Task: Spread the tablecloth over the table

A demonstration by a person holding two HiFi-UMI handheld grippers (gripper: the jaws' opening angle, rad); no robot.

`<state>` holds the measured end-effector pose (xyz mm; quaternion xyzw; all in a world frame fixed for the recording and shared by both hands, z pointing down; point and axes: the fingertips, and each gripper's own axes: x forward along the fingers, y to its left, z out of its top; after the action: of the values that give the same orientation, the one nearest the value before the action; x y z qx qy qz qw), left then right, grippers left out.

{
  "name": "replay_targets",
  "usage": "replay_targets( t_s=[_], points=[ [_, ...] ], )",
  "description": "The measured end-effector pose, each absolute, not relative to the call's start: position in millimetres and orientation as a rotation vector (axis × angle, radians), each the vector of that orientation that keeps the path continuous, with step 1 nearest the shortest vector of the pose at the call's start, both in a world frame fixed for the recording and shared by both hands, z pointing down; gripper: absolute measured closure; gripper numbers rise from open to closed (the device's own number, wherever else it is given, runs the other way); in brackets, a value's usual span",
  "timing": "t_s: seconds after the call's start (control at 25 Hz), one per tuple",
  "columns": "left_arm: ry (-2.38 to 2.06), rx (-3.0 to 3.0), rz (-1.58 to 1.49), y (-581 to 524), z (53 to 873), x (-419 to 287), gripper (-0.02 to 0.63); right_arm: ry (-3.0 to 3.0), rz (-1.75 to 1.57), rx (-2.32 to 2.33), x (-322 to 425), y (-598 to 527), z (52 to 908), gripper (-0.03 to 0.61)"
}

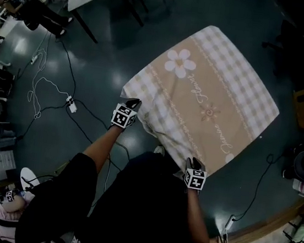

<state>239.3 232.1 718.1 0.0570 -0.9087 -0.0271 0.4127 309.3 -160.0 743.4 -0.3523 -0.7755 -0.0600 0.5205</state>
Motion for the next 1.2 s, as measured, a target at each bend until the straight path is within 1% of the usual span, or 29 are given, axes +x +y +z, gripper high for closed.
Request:
replay_targets(
  t_s=[0.12,0.24,0.4,0.56,0.68,0.72,0.76,0.8,0.92,1.04,1.08,1.2],
  points=[
    [-2.253,0.202,-0.051,238.7,727.7,231.2,0.578,-1.886,-0.185,-0.788,311.8,-169.4,743.5,0.48],
    [-2.213,0.277,-0.046,251.8,745.9,231.5,0.578,-1.91,-0.155,-0.631,314.9,-177.2,745.0,0.542],
    [-2.19,0.433,-0.063,266.3,766.5,235.2,0.58,-1.983,-0.076,-0.376,318.9,-191.4,746.7,0.558],
    [-2.186,0.57,-0.058,278.3,772.0,238.2,0.594,-2.028,-0.042,-0.17,325.4,-197.9,749.9,0.558],
    [-2.173,0.681,0.132,284.8,764.7,237.4,0.592,-2.078,-0.059,-0.196,327.9,-171.3,739.6,0.555],
    [-2.179,0.73,0.194,282.7,760.1,234.5,0.592,-2.085,-0.079,-0.241,329.5,-157.3,738.0,0.539],
    [-2.182,0.777,0.24,278.4,757.9,231.1,0.592,-2.081,-0.094,-0.279,331.1,-145.0,738.7,0.445],
    [-2.173,0.818,0.271,272.9,758.8,227.5,0.592,-2.07,-0.101,-0.297,331.8,-137.0,741.4,0.397],
    [-2.106,0.862,0.246,262.2,769.4,218.4,0.592,-2.048,-0.09,-0.252,328.2,-135.8,749.1,0.404],
    [-2.135,0.784,0.014,269.9,770.9,215.7,0.591,-2.048,-0.064,-0.215,332.3,-141.8,752.0,0.448],
    [-2.145,0.754,-0.048,273.5,771.0,217.8,0.592,-2.044,-0.055,-0.208,336.6,-143.7,753.9,0.454],
    [-2.121,0.729,-0.094,280.2,770.2,228.7,0.591,-2.014,-0.052,-0.18,344.9,-147.5,751.2,0.465]
  ],
)
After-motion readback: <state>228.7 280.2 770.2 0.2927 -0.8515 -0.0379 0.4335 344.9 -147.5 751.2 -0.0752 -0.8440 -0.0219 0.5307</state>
